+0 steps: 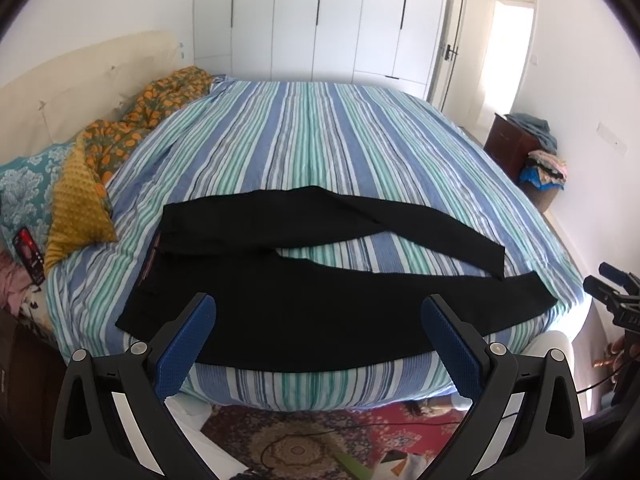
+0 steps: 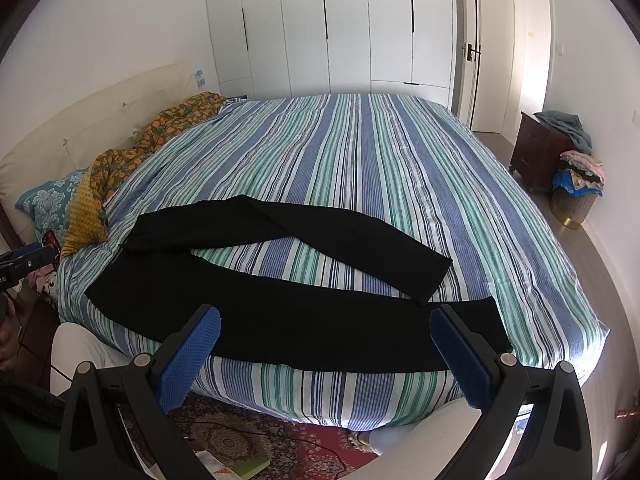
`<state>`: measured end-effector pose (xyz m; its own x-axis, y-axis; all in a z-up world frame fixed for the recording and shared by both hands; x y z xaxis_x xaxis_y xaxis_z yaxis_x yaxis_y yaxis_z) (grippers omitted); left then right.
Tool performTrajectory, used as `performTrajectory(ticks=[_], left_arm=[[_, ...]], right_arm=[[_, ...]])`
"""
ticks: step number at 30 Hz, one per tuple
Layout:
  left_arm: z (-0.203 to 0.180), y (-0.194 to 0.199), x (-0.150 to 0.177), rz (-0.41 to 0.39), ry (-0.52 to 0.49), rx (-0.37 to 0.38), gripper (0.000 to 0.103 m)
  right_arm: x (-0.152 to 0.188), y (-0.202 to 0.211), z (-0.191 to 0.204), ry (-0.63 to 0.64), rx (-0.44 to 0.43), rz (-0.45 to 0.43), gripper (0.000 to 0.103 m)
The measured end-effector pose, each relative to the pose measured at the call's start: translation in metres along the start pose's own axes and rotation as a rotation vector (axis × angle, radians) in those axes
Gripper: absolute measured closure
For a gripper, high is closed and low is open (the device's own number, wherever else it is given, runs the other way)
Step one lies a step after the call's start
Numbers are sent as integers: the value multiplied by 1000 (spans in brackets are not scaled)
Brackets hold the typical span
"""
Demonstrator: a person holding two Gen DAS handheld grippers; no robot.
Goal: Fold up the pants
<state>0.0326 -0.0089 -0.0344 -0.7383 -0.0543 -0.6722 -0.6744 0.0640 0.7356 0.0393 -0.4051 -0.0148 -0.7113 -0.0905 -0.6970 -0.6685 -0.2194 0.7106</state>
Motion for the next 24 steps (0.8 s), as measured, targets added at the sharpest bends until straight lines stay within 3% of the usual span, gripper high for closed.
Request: performTrajectory(ticks=[19,24], left_arm=[[13,-13,5,46,32,-75,0],[11,-17,7,51,5,-133,0]], right_arm=[[-3,9,-3,-6,13,-22,0],[0,4,-9,-10,41,-1,0]])
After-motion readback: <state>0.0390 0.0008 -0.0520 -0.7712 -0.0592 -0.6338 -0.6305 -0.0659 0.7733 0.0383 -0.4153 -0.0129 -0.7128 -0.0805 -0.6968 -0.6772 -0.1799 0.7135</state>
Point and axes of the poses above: each gripper's, at about its wrist camera, not at the fingertips, and y roughly against the way its jaws point, z to its left, x to its underside, the point moved 4 cm from there along -y, roughly the way its jaws point, and after that the axes turned 3 degrees about z, right-handed, at the moved point
